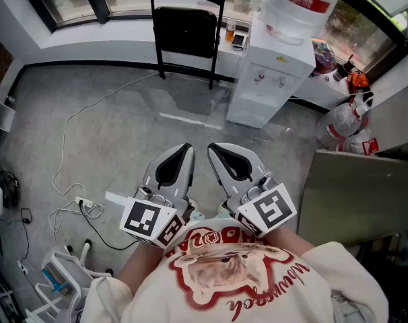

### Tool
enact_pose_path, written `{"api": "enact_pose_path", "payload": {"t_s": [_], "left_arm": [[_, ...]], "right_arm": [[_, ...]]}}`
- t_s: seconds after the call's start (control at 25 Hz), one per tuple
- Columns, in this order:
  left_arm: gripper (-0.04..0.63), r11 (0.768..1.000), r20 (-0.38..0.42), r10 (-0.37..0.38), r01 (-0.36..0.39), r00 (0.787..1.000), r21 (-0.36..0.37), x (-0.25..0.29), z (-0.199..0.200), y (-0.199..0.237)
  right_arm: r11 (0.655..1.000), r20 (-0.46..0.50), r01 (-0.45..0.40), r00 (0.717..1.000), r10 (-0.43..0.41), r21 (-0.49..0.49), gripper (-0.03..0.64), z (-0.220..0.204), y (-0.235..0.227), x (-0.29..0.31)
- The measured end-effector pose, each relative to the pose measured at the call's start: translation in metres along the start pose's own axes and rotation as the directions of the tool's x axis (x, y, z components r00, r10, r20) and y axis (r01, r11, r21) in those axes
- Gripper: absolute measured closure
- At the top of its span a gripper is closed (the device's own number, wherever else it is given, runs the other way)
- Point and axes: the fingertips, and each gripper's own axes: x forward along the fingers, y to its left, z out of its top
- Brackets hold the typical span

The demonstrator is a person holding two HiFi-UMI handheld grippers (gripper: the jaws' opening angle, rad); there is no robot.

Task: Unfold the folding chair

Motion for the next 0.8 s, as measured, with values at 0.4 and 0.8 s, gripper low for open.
{"api": "enact_pose_path", "payload": {"t_s": [0.4,0.8], "left_arm": [[0.595,1.000,0.010,-0.012,0.013,1.000,-0.016,-0.005,0.003,0.009],[0.595,0.999,0.006,-0.035,0.035,0.999,-0.001,-0.020,0.007,0.029]], "right_arm": [[1.000,-0.006,0.019,1.000,-0.019,0.008,0.595,-0.002,0.002,0.007],[1.000,-0.004,0.014,1.000,-0.014,-0.027,0.598,-0.004,0.023,0.031]]}}
